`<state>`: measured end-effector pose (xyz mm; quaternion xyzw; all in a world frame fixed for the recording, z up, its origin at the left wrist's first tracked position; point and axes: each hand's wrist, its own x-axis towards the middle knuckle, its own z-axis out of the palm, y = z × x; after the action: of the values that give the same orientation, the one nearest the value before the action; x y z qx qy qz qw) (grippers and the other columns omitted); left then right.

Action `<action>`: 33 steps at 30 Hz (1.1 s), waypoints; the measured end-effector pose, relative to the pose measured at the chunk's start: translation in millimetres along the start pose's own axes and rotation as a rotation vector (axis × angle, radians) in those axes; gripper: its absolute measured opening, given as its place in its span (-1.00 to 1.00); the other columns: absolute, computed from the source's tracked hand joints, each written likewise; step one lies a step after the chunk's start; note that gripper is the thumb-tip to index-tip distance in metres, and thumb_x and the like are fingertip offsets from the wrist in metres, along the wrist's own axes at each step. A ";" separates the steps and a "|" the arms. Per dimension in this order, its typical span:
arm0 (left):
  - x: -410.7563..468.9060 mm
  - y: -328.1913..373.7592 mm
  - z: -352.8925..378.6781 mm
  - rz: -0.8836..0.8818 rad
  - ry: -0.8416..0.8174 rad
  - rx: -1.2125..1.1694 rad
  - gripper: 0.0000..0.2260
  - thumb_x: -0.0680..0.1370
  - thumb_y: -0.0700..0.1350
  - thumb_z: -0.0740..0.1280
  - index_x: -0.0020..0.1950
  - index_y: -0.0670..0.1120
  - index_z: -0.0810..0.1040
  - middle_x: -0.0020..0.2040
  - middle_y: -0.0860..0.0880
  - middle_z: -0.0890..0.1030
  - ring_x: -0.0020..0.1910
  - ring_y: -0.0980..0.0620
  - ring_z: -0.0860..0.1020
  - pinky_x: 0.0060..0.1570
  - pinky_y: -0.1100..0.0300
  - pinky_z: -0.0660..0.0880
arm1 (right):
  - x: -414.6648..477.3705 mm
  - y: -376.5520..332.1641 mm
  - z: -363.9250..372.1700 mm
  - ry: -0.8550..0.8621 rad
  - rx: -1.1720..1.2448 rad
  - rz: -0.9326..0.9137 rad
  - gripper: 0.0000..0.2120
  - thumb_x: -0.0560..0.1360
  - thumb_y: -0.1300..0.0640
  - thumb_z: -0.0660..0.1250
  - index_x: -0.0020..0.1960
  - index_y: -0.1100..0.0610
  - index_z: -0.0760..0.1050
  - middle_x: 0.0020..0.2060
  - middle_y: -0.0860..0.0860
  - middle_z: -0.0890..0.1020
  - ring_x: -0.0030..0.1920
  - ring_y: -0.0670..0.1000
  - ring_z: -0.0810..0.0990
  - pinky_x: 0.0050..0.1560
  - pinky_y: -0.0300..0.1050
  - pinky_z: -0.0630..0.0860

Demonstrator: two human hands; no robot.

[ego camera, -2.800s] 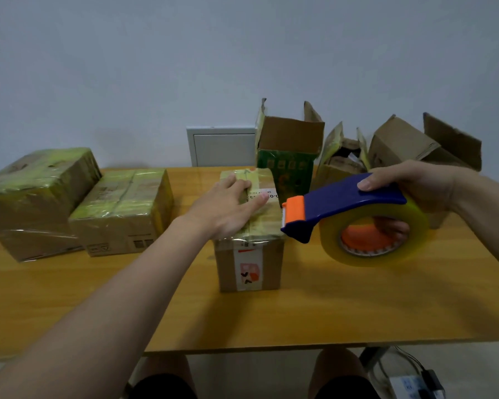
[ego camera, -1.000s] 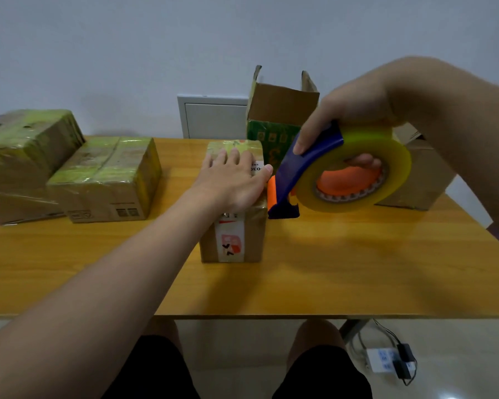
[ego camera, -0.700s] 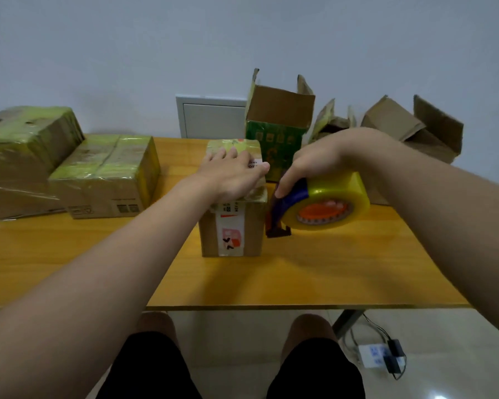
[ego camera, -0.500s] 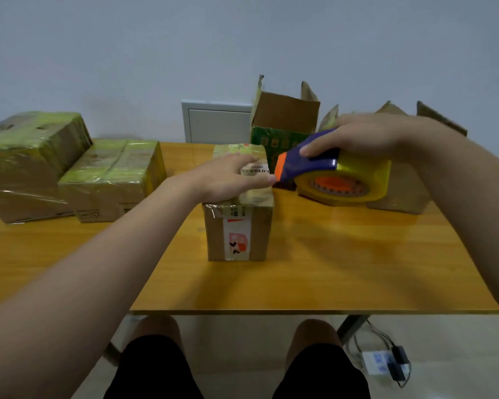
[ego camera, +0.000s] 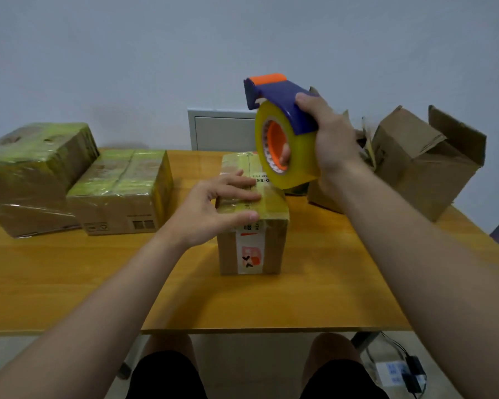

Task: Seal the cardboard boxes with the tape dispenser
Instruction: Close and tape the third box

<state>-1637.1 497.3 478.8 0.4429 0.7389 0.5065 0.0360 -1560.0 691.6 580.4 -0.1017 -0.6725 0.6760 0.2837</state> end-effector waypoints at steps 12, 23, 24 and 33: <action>-9.8 -17.3 -6.7 0.105 -0.031 0.263 -0.54 0.44 0.37 0.44 0.30 0.28 0.65 0.26 0.16 0.37 0.40 0.10 0.33 0.38 0.10 0.40 | -4.7 55.9 17.0 -0.230 0.096 -0.124 -0.51 0.63 -0.13 0.23 0.24 0.29 0.53 -0.20 0.27 0.70 -0.24 0.22 0.70 -0.17 -0.02 0.63; -13.3 -1.9 18.7 0.148 0.180 0.693 -0.46 0.52 0.52 0.17 0.25 0.19 0.59 0.15 0.12 0.44 0.10 0.19 0.33 0.01 0.07 0.52 | -21.6 69.3 16.5 -0.175 0.220 -0.241 -0.56 0.62 0.02 0.20 0.12 0.46 0.48 -0.32 0.20 0.57 -0.38 0.14 0.55 -0.24 0.02 0.53; -10.7 3.6 26.2 0.129 0.224 0.757 -0.43 0.47 0.56 0.19 0.19 0.16 0.58 0.09 0.10 0.44 0.03 0.17 0.31 -0.06 0.11 0.47 | -22.2 70.2 16.7 -0.164 0.226 -0.242 -0.54 0.61 0.01 0.21 0.11 0.46 0.48 -0.31 0.20 0.56 -0.38 0.15 0.54 -0.22 0.05 0.51; 2.4 24.0 51.6 -0.027 0.376 0.844 -0.25 0.26 0.70 0.16 0.07 0.12 0.54 -0.03 0.08 0.39 -0.02 0.07 0.37 -0.10 0.08 0.47 | -25.2 69.2 10.8 -0.199 0.261 -0.178 -0.52 0.60 0.01 0.23 0.14 0.48 0.48 -0.29 0.21 0.56 -0.31 0.20 0.54 -0.14 0.08 0.51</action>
<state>-1597.8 538.2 473.5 0.3097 0.8798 0.2326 -0.2755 -1562.0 673.9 508.2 0.0634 -0.6101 0.7364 0.2855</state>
